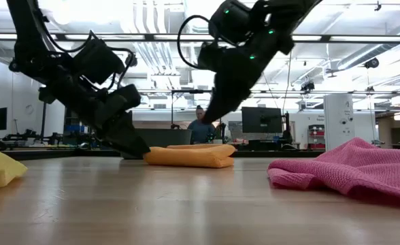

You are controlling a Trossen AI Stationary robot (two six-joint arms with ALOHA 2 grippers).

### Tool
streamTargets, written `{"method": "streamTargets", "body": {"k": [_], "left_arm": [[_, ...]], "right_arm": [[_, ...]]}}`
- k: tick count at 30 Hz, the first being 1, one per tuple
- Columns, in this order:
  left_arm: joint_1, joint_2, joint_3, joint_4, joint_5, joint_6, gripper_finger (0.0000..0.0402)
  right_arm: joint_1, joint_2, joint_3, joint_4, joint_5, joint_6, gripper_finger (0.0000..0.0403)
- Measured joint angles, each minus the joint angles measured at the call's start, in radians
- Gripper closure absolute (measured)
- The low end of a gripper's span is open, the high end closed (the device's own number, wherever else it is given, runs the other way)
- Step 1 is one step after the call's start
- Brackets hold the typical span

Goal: Fold microfiber towels
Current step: Put the orange towel into the bin

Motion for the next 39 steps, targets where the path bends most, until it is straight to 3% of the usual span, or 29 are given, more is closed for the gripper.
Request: {"method": "streamTargets", "body": {"k": [8, 16, 24, 29, 39], "left_arm": [[-0.082, 0.128, 0.041, 0.161, 0.103, -0.160, 0.0158], [-0.196, 0.195, 0.109, 0.187, 0.113, -0.261, 0.0158], [-0.183, 0.120, 0.074, 0.131, 0.077, -0.660, 0.0158], [-0.180, 0.077, 0.062, 0.102, 0.010, -0.886, 0.0158], [-0.176, 0.066, 0.080, 0.022, -0.099, -1.023, 0.0158]], "right_arm": [[0.056, -0.074, -0.100, -0.024, 0.002, 0.287, 0.0363], [0.036, -0.200, -0.247, -0.084, 0.015, 0.660, 0.0348], [-0.023, -0.268, -0.340, -0.048, 0.104, 0.747, 0.0282], [-0.064, -0.243, -0.369, 0.098, 0.109, 0.739, 0.0237], [-0.090, -0.138, -0.371, 0.244, 0.103, 0.712, 0.0140]]}}
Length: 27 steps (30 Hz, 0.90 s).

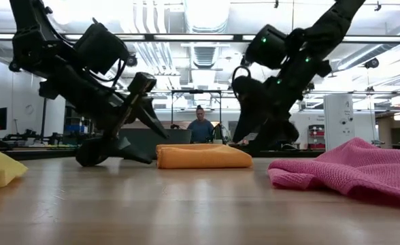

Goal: Fold microfiber towels
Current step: Put the orange towel into the bin

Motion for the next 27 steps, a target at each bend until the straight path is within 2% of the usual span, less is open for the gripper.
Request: {"method": "streamTargets", "body": {"k": [9, 13, 16, 20, 27], "left_arm": [[0.001, 0.086, 0.074, -0.005, -0.019, -0.002, 0.0158], [0.001, 0.117, 0.101, 0.002, -0.028, 0.018, 0.0158], [0.000, 0.124, 0.106, 0.007, -0.043, 0.040, 0.0168], [0.000, 0.127, 0.110, 0.009, -0.049, 0.088, 0.0216], [0.001, 0.125, 0.108, 0.009, -0.051, 0.184, 0.0360]], "right_arm": [[-0.005, 0.084, 0.000, 0.157, -0.039, -0.006, 0.0123], [-0.005, 0.124, 0.001, 0.211, -0.060, 0.000, 0.0138], [-0.005, 0.152, 0.001, 0.268, -0.088, 0.002, 0.0166], [-0.004, 0.167, 0.001, 0.304, -0.112, 0.013, 0.0228], [-0.004, 0.154, 0.001, 0.324, -0.115, 0.004, 0.0346]]}}
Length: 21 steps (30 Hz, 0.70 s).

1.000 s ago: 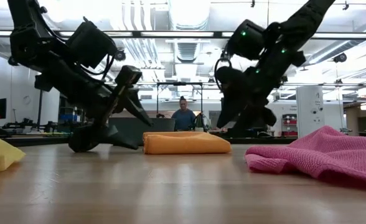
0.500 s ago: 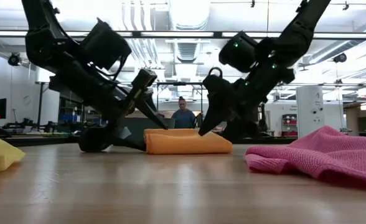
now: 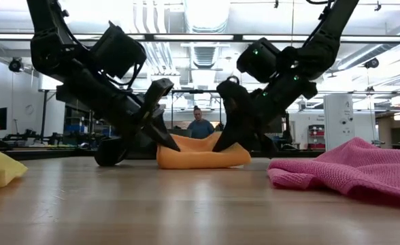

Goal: Fold microfiber towels
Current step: Put the orange towel into the bin

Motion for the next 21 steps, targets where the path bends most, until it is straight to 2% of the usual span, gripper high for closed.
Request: {"method": "streamTargets", "body": {"k": [1, 3, 11, 21], "left_arm": [[0.000, 0.000, 0.000, 0.000, 0.000, 0.011, 0.0379], [0.002, -0.004, 0.000, -0.003, 0.000, 0.039, 0.0391], [0.040, -0.103, -0.005, -0.030, -0.015, 0.129, 0.0387], [0.187, -0.398, -0.005, -0.331, -0.007, 0.327, 0.0387]], "right_arm": [[0.000, -0.006, 0.000, 0.000, -0.001, -0.006, 0.0361], [0.000, -0.020, 0.000, 0.013, 0.000, -0.025, 0.0382], [-0.024, -0.055, 0.073, -0.009, 0.002, -0.078, 0.0385], [-0.103, -0.053, 0.270, -0.114, 0.010, -0.243, 0.0386]]}}
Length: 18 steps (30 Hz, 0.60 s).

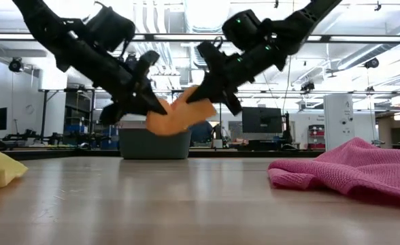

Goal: Fold microfiber towels
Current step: Put the orange towel into the bin

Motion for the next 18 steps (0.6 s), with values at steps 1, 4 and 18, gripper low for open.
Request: {"method": "streamTargets", "body": {"k": [1, 4, 18], "left_arm": [[0.021, -0.026, 0.000, -0.006, 0.001, 0.026, 0.0387], [0.092, -0.098, 0.000, -0.036, 0.012, 0.093, 0.0391], [0.421, -0.185, 0.006, -0.068, 0.114, 0.287, 0.0399]], "right_arm": [[-0.013, 0.001, 0.018, 0.001, 0.000, -0.015, 0.0387], [-0.052, 0.017, 0.079, -0.023, 0.001, -0.051, 0.0387], [-0.167, 0.205, 0.366, -0.113, -0.008, -0.175, 0.0387]]}}
